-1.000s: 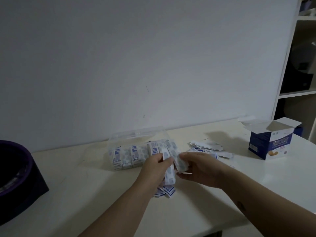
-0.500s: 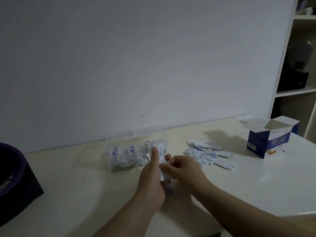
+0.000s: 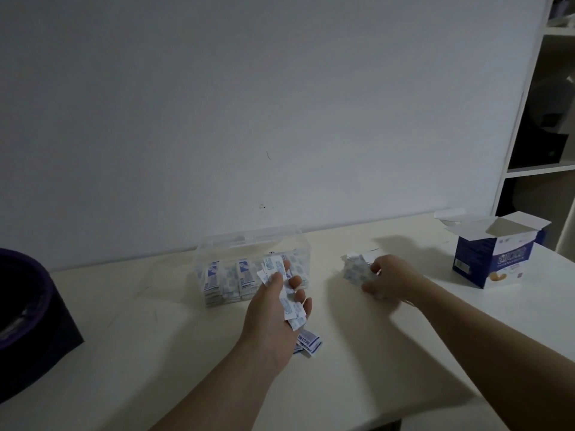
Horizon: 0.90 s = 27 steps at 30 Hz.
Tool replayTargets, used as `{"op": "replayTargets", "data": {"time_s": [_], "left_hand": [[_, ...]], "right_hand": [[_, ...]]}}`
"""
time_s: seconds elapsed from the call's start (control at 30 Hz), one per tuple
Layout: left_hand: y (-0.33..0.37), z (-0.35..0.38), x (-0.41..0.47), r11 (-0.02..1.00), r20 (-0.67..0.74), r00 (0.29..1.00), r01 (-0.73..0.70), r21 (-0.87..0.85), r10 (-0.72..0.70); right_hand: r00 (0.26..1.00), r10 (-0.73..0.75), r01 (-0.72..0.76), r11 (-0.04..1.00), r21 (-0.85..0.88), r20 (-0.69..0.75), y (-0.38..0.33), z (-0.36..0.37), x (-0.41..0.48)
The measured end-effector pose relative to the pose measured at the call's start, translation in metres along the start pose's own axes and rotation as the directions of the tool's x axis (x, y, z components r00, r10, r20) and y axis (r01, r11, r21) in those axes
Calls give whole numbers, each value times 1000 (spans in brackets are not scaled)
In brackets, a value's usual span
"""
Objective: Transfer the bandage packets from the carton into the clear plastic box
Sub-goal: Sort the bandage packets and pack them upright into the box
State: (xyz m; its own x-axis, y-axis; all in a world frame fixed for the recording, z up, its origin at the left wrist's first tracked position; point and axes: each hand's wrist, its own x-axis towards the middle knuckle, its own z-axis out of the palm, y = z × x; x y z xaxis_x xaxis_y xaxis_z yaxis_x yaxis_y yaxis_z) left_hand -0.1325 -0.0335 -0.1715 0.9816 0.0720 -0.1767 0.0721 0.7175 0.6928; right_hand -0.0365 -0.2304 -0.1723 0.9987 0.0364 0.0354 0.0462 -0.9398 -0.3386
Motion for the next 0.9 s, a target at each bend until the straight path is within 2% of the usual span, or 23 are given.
{"op": "replayTargets", "data": {"time_s": [0.17, 0.23, 0.33, 0.4, 0.47, 0.6, 0.83, 0.9], "left_hand": [[3, -6, 4, 1000, -37, 999, 2, -15, -3], [4, -10, 7, 1000, -45, 999, 7, -13, -8], [4, -11, 10, 1000, -41, 999, 13, 18, -13], [3, -8, 9, 997, -20, 1000, 24, 75, -22], [2, -5, 4, 982, 33, 999, 21, 187, -28], [-2, -4, -2, 936, 73, 997, -62, 346, 39], [4, -11, -3, 901, -80, 985, -102, 422, 150], [5, -12, 0, 904, -87, 984, -106, 414, 155]], "right_hand": [[997, 68, -72, 964, 256, 24, 10, -6, 2], [998, 66, -70, 894, 443, 26, 9, -8, -2], [996, -55, -22, 583, 812, 67, -5, -9, -17], [970, -200, -44, 400, 915, 134, -20, -4, -29], [937, -301, -84, 295, 952, 176, -37, 3, -42], [884, -422, -123, 202, 972, 200, -62, 17, -63], [900, -357, -256, 24, 966, 248, -63, 29, -68], [895, -362, -287, -16, 958, 262, -61, 28, -68]]}}
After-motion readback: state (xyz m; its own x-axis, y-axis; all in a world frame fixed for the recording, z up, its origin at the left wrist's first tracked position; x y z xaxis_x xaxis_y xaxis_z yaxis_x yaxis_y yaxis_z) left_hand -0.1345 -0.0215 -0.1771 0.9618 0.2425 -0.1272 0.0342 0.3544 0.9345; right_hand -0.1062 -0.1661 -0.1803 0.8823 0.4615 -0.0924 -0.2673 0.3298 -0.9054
